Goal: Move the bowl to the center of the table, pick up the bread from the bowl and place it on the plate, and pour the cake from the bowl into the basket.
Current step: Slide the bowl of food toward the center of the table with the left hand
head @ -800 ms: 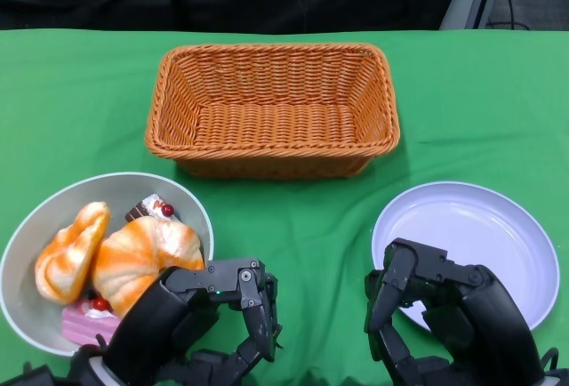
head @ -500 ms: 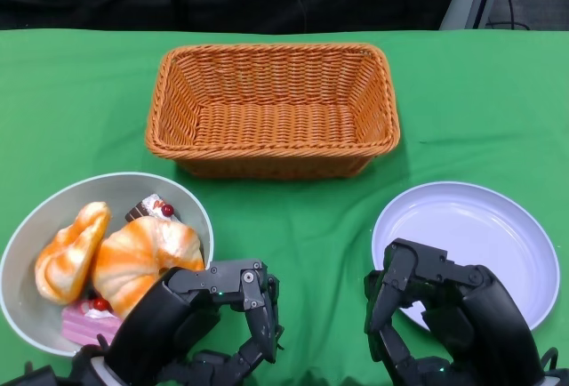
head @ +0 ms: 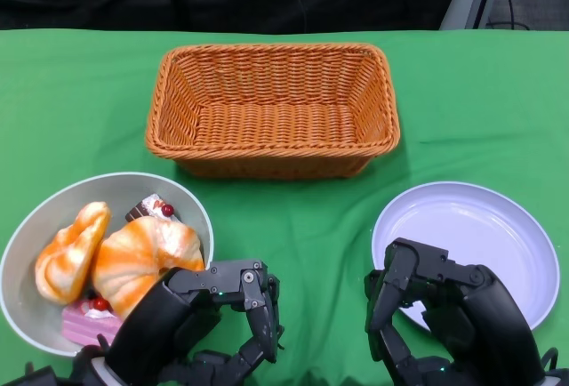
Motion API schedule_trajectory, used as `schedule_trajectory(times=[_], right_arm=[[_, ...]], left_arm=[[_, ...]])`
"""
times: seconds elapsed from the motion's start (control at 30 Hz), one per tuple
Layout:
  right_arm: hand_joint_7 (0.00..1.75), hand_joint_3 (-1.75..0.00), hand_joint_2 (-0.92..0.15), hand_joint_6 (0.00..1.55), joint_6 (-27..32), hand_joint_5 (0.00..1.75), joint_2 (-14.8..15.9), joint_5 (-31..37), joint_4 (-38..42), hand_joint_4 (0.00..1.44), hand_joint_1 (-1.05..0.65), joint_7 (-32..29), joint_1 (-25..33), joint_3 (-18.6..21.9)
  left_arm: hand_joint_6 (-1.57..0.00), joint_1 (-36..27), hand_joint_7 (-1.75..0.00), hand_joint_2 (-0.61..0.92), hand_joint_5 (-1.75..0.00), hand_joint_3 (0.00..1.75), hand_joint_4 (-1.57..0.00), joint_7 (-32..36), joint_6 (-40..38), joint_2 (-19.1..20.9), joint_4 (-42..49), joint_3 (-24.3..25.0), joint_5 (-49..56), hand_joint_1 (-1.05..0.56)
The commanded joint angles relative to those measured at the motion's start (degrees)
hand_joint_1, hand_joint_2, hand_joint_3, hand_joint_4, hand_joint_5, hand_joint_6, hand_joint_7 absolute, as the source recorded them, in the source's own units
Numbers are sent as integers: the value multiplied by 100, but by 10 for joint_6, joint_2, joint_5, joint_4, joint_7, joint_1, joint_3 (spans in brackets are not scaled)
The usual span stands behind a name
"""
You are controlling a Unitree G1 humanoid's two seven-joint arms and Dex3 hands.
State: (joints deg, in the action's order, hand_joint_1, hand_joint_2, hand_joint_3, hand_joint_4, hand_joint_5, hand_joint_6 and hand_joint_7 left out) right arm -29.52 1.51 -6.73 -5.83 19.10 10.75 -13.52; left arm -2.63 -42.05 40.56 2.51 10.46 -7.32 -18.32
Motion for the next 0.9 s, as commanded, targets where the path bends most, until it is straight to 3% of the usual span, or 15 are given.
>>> schedule_trajectory(times=[0.03, 0.23, 0.33, 0.5, 0.6, 0.73, 0.9], right_arm=[[162, -135, -36, 70, -2, 175, 4, -3, 1, 88, -20, 0, -1, 3], [161, -139, -34, 71, -8, 175, 1, -1, 10, 89, -19, -1, -5, 4], [162, -139, -35, 71, -12, 175, -1, -2, 17, 88, -18, 0, -7, 4], [162, -138, -35, 70, -21, 175, -2, -2, 27, 88, -19, 2, -11, 5], [162, -138, -35, 70, -22, 175, -1, -4, 32, 88, -19, 3, -13, 6], [162, -138, -35, 70, -21, 175, -2, -7, 36, 88, -18, 5, -14, 7], [162, -138, -35, 70, -24, 175, -3, -3, 46, 88, -18, 5, -18, 8]], left_arm=[[-70, 3, -146, 58, -174, 109, -73, 1, 8, 3, 7, 2, -7, -7], [-73, 21, -140, 59, -167, 102, -75, 17, 66, 6, 6, 23, 17, -9], [-76, 35, -126, 68, -159, 85, -77, 39, 112, 4, 4, 42, 28, -12], [-86, 49, -98, 83, -131, 51, -86, 79, 139, 8, -24, 66, 27, -15], [-89, 60, -77, 90, -116, 32, -84, 98, 159, 11, -26, 82, 25, -27], [-97, 80, -24, 92, -76, 28, -88, 106, 180, 26, -11, 99, 5, -42], [-94, 116, -1, 92, -26, 27, -92, 103, 191, 50, 21, 130, -46, -51]])
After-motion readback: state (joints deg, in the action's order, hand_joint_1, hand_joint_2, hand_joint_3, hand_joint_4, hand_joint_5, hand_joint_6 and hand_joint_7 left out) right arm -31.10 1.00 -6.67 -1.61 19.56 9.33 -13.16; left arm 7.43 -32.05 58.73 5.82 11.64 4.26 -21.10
